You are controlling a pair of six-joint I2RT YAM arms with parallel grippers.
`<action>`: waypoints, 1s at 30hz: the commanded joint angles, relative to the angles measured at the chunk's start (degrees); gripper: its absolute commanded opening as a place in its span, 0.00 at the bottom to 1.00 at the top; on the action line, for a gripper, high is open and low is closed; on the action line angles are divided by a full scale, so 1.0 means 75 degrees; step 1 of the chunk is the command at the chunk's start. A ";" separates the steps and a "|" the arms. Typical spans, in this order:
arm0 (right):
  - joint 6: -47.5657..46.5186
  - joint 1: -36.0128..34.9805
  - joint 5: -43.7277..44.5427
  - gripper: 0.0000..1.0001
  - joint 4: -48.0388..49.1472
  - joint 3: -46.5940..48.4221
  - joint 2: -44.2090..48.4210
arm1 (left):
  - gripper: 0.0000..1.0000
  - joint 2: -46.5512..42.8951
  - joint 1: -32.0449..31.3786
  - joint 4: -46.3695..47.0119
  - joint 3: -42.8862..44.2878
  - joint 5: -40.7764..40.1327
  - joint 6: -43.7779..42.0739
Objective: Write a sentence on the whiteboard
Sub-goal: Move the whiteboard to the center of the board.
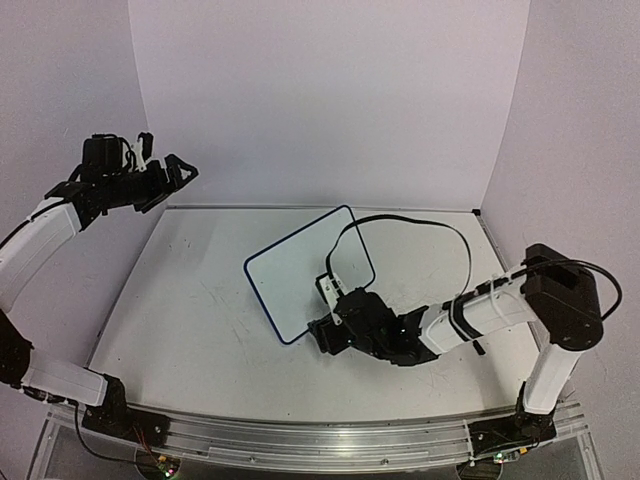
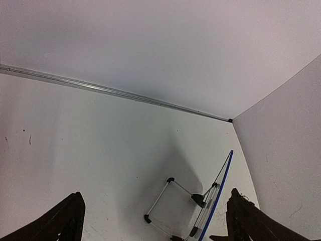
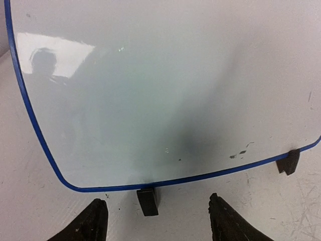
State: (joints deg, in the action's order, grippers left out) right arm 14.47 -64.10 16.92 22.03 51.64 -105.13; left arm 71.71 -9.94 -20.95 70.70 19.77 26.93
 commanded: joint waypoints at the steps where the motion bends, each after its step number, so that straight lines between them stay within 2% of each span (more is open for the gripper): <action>1: -0.0435 0.0819 -0.0895 0.71 -0.0508 -0.0220 0.0881 | 1.00 0.0176 -0.0371 0.0263 0.0030 -0.0098 -0.0139; 5: -0.0683 0.1820 -0.2022 0.70 -0.1207 -0.0037 0.0912 | 1.00 0.0336 -0.0663 0.0295 0.0050 -0.0265 -0.0143; 9: -0.1439 0.2296 -0.2239 0.65 -0.2118 0.0623 0.0410 | 0.99 0.0448 -0.0791 0.0299 0.0103 -0.0247 -0.0061; 12: -0.1770 0.2630 -0.2475 0.57 -0.2553 0.0988 0.0101 | 1.00 0.0350 -0.0825 0.0307 0.0085 -0.0190 -0.0030; 20: -0.2300 0.2733 -0.2356 0.42 -0.2850 0.1497 -0.0339 | 0.97 0.0058 -0.0854 0.0310 -0.0038 -0.0024 -0.0040; 30: -0.2238 0.2745 -0.1335 0.37 -0.2708 0.1728 -0.0946 | 0.97 -0.0006 -0.0948 0.0324 0.0032 0.0207 -0.0169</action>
State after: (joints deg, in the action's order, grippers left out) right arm -1.78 -43.59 2.74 1.65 62.70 -110.52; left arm 73.15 -16.74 -20.49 70.67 20.03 26.81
